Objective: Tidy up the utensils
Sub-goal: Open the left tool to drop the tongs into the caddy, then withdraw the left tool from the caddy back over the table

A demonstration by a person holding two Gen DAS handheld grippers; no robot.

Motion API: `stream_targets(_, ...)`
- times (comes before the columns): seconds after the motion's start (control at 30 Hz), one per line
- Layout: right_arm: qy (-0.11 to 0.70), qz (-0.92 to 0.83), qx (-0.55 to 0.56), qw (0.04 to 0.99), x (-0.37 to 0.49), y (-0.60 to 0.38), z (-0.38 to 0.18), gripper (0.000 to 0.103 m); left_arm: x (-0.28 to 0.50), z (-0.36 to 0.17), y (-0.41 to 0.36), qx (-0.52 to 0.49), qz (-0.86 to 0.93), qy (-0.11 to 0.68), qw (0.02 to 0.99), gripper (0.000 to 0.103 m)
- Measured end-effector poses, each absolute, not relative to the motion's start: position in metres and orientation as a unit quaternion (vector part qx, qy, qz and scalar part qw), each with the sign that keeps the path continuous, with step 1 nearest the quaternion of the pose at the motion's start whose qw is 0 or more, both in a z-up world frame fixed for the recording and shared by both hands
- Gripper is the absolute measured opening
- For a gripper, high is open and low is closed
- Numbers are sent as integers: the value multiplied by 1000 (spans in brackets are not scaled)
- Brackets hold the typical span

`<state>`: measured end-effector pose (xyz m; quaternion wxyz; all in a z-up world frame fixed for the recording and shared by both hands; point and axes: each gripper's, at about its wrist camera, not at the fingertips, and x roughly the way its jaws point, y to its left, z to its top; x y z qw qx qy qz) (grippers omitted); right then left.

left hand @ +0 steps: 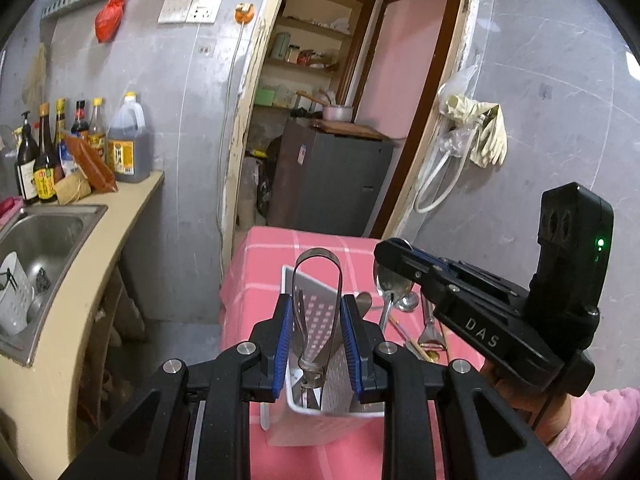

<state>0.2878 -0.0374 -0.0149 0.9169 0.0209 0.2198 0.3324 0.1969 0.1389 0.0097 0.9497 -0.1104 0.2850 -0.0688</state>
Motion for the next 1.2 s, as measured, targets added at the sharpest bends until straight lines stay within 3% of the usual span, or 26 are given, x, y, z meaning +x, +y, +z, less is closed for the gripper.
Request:
stream_targets(0.3, 248, 345, 35, 904, 291, -39, -24, 8, 194, -2, 147, -133, -70, 299, 942, 23)
stream_targets(0.4, 249, 345, 42, 904, 290, -42, -26, 19, 194, -4, 147, -138, -73, 302, 940, 25)
stream_targets(0.6, 240, 323, 58, 913, 284, -60, -21, 25, 189, -2, 148, -152, -70, 287, 943, 42)
stream_targets(0.67, 231, 306, 63, 922, 280, -71, -17, 36, 187, 1, 148, -156, -68, 279, 945, 44)
stream_targets(0.8, 208, 263, 64, 940, 270, -95, -8, 55, 185, 7, 141, -153, -58, 261, 951, 63)
stream_targets(0.87, 196, 233, 63, 950, 264, -110, -3, 69, 183, 11, 134, -145, -48, 248, 957, 80)
stream_targets(0.97, 182, 195, 55, 962, 255, -129, 4, 82, 183, 16, 123, -134, -34, 232, 963, 96)
stream_targets(1.07, 167, 166, 47, 971, 243, -149, 10, 98, 181, 18, 110, -124, -20, 218, 968, 102)
stream_targets(1.2, 157, 132, 30, 978, 229, -172, 16, 101, 183, 18, 90, -103, -14, 208, 973, 102)
